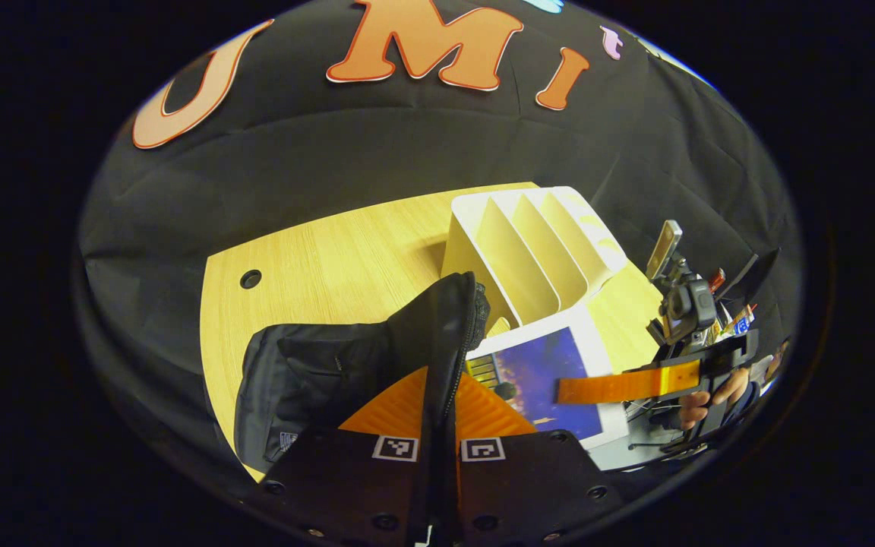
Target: Open the schoolbag, grab two books from the bookshelf and put them into the schoolbag.
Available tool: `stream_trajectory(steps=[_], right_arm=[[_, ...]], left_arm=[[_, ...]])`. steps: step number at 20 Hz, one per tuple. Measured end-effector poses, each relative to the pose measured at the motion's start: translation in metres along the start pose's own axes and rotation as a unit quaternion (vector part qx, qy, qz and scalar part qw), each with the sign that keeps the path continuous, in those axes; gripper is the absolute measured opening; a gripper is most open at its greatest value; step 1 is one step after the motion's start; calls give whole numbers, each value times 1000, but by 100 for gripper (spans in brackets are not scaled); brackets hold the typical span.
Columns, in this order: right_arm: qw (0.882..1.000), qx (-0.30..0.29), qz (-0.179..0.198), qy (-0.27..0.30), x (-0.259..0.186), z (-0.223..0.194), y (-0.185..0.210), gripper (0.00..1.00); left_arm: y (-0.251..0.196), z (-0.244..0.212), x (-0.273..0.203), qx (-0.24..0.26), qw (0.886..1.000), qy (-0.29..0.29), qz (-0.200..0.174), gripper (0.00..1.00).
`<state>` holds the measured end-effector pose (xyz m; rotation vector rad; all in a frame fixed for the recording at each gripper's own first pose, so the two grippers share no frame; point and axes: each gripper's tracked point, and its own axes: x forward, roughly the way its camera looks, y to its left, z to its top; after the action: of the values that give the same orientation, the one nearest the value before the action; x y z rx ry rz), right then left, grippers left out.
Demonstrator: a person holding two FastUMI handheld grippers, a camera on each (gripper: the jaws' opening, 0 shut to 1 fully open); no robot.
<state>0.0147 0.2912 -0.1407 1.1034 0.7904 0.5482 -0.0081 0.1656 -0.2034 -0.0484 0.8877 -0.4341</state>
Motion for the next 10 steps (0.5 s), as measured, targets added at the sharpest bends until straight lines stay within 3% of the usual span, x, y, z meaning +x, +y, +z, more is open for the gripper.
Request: stream_trajectory(steps=[10], right_arm=[[999,35,36,-12,62,-20,7,32]], left_arm=[[-11,-6,-5,1,1000,-12,-17,7]])
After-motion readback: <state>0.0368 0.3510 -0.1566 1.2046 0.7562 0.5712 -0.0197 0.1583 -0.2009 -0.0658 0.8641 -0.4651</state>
